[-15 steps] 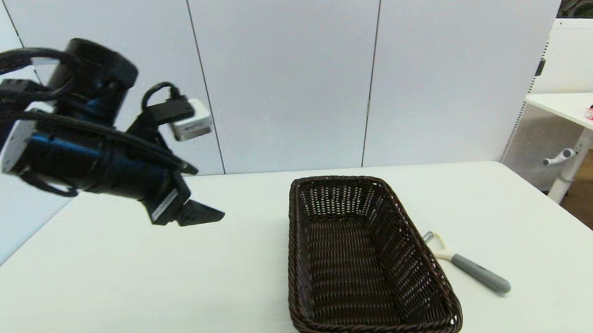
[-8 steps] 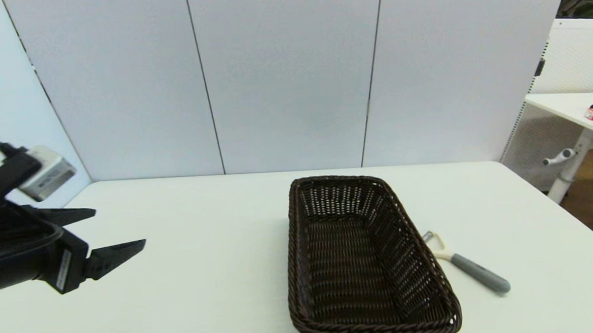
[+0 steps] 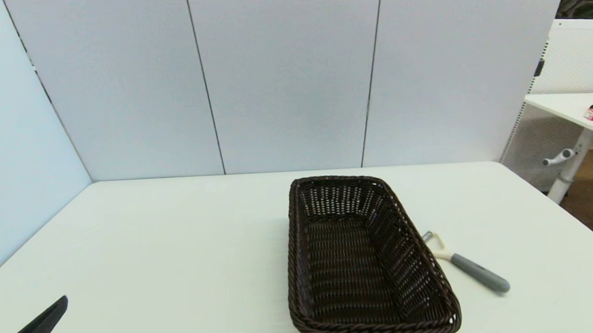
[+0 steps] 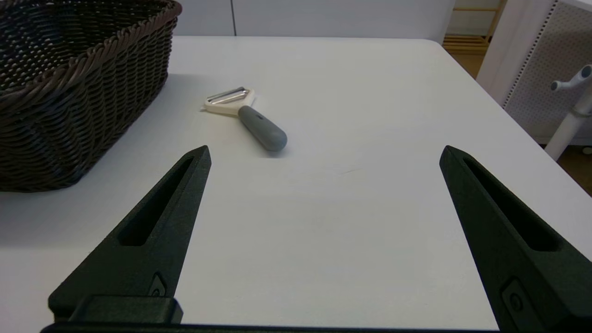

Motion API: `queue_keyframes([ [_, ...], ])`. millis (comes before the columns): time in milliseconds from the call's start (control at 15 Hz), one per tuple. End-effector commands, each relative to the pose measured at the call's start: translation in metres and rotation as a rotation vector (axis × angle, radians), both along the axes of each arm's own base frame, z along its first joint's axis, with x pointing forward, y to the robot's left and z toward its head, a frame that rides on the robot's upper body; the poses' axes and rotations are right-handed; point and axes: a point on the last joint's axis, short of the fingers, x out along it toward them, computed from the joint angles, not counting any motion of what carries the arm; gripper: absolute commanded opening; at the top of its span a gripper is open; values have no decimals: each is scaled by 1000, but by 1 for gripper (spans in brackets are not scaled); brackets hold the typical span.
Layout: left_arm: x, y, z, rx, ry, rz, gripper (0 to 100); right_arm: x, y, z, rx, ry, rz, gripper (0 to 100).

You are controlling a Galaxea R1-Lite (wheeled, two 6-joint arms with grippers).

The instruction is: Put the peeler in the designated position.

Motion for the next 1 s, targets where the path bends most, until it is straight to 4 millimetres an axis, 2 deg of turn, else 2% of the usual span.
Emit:
queue_keyframes([
  [67,-41,2,-43,-16,-123,16,100,0,0,0,0,1,1,100],
  [267,-46,3,-59,-55,-109,50,100,0,0,0,0,1,1,100],
  [400,-50,5,-74,-77,-127,176,100,0,0,0,0,-1,1,100],
  [600,-58,6,-90,-69,-113,206,100,0,0,0,0,-1,1,100],
  [733,-61,6,-98,-68,-89,209,100,0,0,0,0,1,1,100],
  [1000,-62,6,-99,-78,-72,207,100,0,0,0,0,1,1,100],
])
